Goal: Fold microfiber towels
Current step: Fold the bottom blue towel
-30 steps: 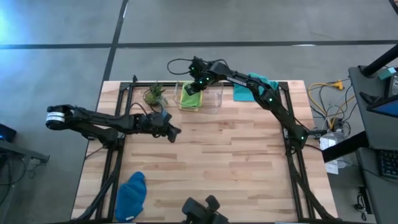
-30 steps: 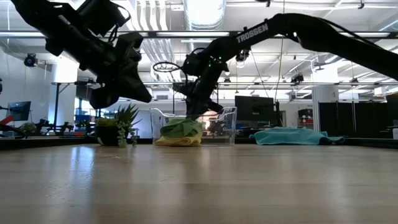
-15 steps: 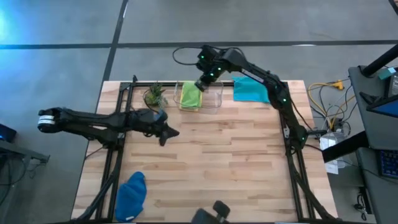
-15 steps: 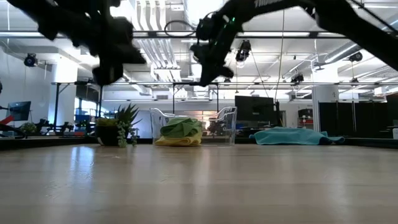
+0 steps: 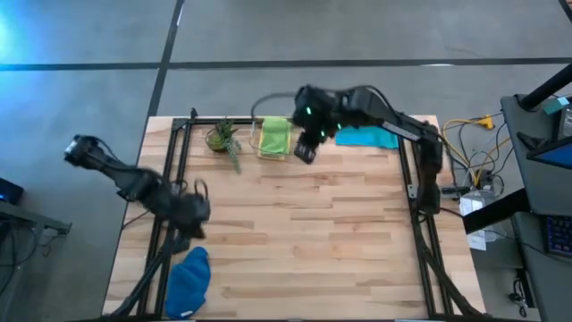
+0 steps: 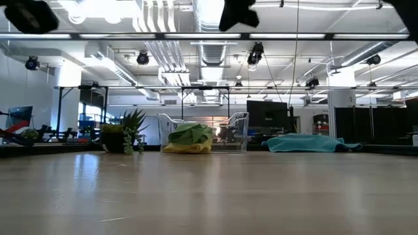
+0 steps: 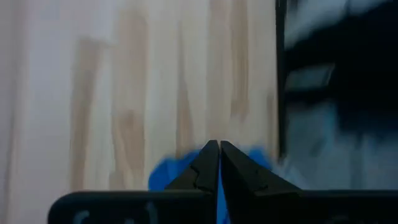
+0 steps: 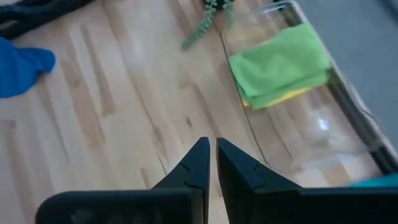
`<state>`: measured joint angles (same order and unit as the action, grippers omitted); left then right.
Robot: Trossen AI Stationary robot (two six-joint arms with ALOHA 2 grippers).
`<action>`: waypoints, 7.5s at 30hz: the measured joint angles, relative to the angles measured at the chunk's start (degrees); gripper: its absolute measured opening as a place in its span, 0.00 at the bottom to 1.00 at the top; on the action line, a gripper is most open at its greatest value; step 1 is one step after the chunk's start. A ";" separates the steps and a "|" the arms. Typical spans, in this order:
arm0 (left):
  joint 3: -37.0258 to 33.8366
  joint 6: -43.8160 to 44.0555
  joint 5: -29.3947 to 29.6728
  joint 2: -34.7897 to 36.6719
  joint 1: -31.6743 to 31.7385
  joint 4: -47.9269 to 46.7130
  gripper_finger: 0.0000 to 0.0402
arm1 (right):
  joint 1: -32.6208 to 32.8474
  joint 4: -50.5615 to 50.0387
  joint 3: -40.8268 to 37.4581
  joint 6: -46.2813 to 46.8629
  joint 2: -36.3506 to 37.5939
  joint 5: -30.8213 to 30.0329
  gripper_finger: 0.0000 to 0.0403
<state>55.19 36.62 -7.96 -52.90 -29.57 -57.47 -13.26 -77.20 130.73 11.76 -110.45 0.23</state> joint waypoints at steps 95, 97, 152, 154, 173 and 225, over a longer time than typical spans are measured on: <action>35.44 -16.69 28.04 -25.32 30.05 35.92 0.00 | 46.62 44.17 -65.36 29.19 42.64 -43.35 0.22; 39.48 -18.27 28.02 -27.86 30.37 35.82 0.00 | 45.93 44.84 -64.56 25.42 42.42 -48.18 0.29; 59.64 -11.87 30.17 -41.92 31.72 41.69 0.00 | 28.48 75.48 -45.99 -32.16 25.57 -74.03 0.60; 59.59 -11.95 28.41 -41.72 31.72 39.94 0.00 | 27.92 75.69 -46.31 -32.22 26.61 -74.03 0.58; 59.59 -13.53 20.99 -35.84 31.74 37.40 0.00 | 27.44 59.60 -47.02 -15.68 28.24 -67.91 0.56; 59.50 -14.86 12.52 -33.36 34.52 28.74 0.00 | 29.54 23.79 -47.39 8.79 33.38 -46.50 0.04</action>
<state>114.69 21.76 4.55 -86.26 4.95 -28.73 16.28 -53.41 83.34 20.55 -77.07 -46.27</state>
